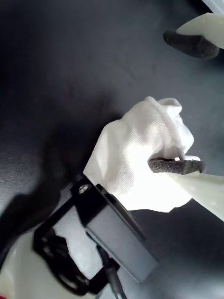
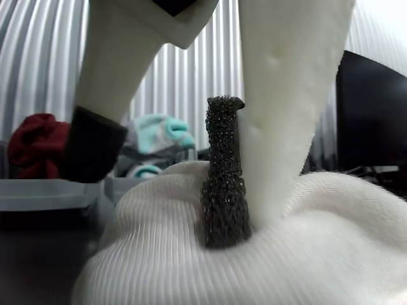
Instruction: Put the sock in the container
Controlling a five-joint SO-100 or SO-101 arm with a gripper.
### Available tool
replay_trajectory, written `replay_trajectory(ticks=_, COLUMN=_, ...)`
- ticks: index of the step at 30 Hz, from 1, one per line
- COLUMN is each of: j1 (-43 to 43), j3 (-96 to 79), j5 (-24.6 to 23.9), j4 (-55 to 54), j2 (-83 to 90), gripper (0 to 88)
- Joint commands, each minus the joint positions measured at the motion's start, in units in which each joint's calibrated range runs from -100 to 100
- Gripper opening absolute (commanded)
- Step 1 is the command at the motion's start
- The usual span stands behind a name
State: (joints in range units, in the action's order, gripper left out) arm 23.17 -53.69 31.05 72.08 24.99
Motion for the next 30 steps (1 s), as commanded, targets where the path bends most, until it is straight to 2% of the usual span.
replay_trajectory(ticks=1, j1=2.68, j3=-0.05, j5=2.57, j4=-0.43, j2=0.06, gripper=38.5)
replay_trajectory(ticks=10, j1=4.18, j3=-1.76, j5=3.20, j4=-0.86, j2=-0.10, gripper=36.8)
replay_trajectory(ticks=17, j1=3.07, j3=-2.48, j5=2.85, j4=-4.19, j2=-0.10, gripper=21.5)
replay_trajectory(ticks=25, j1=3.00, j3=-5.01, j5=2.74, j4=-4.78, j2=-0.10, gripper=13.4)
replay_trajectory(ticks=29, j1=3.07, j3=-4.47, j5=2.74, j4=-4.78, j2=0.06, gripper=0.4)
replay_trajectory(ticks=30, j1=3.07, j3=-4.47, j5=2.74, j4=-4.78, j2=0.06, gripper=1.2)
